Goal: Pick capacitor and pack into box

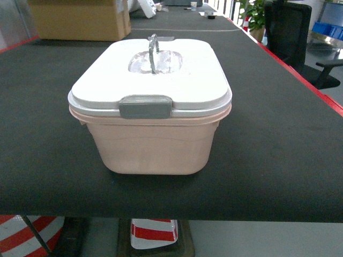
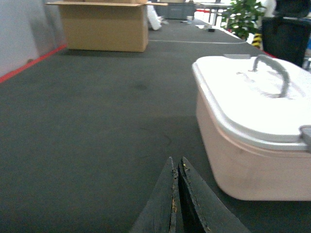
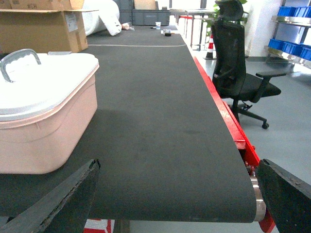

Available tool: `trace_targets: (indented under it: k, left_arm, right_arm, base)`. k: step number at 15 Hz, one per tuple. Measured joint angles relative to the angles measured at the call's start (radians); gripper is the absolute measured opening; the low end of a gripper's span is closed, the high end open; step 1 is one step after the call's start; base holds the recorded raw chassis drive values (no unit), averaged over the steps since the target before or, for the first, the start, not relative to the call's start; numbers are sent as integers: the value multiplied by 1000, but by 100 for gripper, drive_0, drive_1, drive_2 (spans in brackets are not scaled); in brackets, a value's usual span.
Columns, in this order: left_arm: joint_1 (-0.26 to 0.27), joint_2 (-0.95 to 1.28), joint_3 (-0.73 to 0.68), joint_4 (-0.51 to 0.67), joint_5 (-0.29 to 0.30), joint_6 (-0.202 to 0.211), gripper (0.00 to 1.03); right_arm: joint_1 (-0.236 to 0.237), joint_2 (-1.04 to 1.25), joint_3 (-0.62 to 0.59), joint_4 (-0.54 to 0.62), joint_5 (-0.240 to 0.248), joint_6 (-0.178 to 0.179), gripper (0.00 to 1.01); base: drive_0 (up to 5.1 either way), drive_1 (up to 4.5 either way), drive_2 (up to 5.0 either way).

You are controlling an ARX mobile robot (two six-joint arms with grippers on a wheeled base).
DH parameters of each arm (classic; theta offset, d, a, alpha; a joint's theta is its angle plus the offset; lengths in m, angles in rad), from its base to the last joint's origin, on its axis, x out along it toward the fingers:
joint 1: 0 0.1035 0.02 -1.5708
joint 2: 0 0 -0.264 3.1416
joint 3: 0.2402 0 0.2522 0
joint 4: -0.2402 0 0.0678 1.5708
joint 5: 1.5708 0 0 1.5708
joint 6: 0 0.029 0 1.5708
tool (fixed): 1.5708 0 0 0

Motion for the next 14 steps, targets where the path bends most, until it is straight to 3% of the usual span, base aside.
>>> trace_targets:
  k: [1, 4, 5, 14]
  left_arm:
    - [26, -40, -13, -23, -4, 0, 2]
    - [15, -160, -50, -105, 13, 0, 2]
    - [15, -167, -80, -62, 13, 0, 2]
    - [15, -447, -80, -338, 13, 0, 2]
  right_arm:
    - [0, 0, 0, 0, 0, 0, 98]
    - [0, 0, 0, 0, 0, 0, 98]
    - [0, 0, 0, 0, 0, 0, 98]
    - [0, 0, 0, 0, 0, 0, 98]
  base:
    - [0, 0, 0]
    - [0, 0, 0]
    - [0, 0, 0]
    - [0, 0, 0]
